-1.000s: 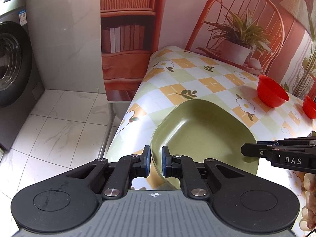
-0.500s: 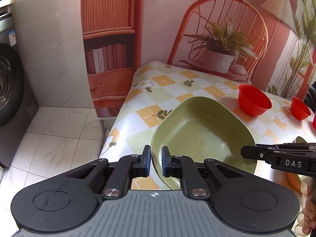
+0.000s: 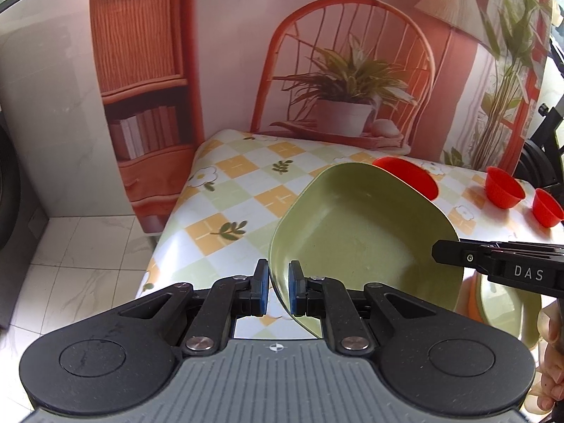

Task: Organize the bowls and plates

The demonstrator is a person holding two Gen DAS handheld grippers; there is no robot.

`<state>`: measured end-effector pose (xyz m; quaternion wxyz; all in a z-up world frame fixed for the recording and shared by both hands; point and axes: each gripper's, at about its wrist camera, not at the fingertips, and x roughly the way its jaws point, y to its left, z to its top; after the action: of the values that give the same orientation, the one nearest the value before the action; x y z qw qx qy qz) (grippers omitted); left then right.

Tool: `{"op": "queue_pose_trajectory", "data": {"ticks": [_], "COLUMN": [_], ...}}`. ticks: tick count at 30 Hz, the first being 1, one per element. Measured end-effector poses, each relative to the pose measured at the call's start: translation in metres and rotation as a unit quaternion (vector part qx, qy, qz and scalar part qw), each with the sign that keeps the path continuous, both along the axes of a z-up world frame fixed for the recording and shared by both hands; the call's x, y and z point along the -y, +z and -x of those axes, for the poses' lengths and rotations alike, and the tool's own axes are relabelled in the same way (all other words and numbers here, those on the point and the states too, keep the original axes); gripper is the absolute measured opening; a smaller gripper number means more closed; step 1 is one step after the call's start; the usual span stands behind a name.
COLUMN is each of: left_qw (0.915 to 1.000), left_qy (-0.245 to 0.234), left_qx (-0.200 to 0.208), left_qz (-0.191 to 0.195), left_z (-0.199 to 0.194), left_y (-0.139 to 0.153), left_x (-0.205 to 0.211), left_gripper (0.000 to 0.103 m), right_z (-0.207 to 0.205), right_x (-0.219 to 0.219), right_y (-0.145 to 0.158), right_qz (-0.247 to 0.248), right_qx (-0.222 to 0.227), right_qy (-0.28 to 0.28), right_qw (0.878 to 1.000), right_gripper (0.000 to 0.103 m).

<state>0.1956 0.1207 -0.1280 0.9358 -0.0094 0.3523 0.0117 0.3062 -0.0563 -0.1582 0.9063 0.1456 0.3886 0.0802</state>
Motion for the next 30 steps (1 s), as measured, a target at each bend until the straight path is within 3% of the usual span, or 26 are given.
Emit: {"op": "queue_pose_trajectory", "data": {"ticks": [17, 30], "left_qw": [0.9955, 0.9895], "left_qy": [-0.09, -0.138], "left_qx": [0.02, -0.006], "left_qz": [0.021, 0.045], "left_z": [-0.016, -0.022], "left_y": [0.01, -0.013], "left_x": [0.111, 0.182], "left_gripper": [0.012, 0.013], "right_z": [0.037, 0.077], "right_x": [0.117, 0.19], "right_y": [0.027, 0.008], "right_qz": [-0.011, -0.017], "right_qx": [0.056, 0.048], "right_qy": [-0.117, -0.188], "right_qw": [0.991, 0.981], "right_gripper": [0.011, 0.011]}}
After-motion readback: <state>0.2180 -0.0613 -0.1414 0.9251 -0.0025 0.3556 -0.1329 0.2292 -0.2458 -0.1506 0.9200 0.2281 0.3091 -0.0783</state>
